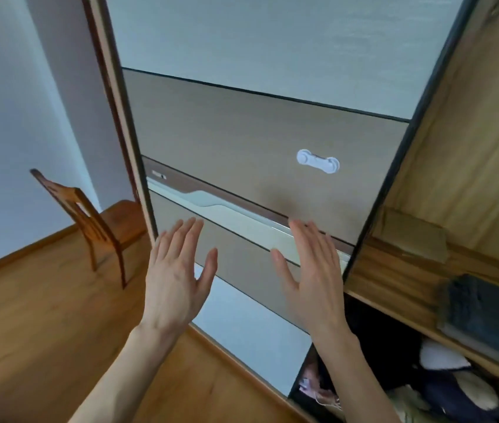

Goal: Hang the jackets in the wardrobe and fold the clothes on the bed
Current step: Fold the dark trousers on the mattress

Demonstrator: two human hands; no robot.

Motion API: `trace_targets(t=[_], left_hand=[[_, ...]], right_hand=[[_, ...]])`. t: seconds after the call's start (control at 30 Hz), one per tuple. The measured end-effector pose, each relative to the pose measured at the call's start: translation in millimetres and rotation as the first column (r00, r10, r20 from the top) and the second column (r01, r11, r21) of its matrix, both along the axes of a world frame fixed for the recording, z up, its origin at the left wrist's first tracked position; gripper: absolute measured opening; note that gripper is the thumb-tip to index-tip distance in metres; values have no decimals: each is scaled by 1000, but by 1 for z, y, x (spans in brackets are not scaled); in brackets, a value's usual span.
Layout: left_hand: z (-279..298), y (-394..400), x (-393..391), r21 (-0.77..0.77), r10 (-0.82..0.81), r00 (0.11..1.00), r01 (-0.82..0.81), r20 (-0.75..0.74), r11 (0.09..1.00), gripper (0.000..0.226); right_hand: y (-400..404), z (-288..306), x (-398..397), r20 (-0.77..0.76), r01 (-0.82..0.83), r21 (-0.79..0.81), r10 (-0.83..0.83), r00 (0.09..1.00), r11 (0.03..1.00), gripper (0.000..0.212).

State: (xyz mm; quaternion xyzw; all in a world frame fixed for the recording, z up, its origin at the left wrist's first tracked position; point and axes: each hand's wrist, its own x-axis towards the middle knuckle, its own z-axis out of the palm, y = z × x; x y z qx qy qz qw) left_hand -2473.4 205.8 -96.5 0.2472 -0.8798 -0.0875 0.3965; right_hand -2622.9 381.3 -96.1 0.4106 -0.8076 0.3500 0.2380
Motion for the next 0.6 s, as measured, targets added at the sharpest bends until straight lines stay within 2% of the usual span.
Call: trace_targets(t=[0.2,0.33,0.47,0.6], left_hand=[[-14,-89,100,13,179,984,-179,8,984,53],[-24,-133,173,27,333,943,-332,-8,943,49],[-36,-167,241,52,491,871,-490,3,870,49],[-56,-196,303,115,644,765,-639,-7,760,49]], right_hand=[[-136,-10,81,-16,-217,21,217,976,976,66],[-220,-19,142,29,-397,19,396,918,918,65],[-295,-28,202,53,-570,19,568,821,822,62],[-364,-40,264,66,-734,2,732,678,679,59]])
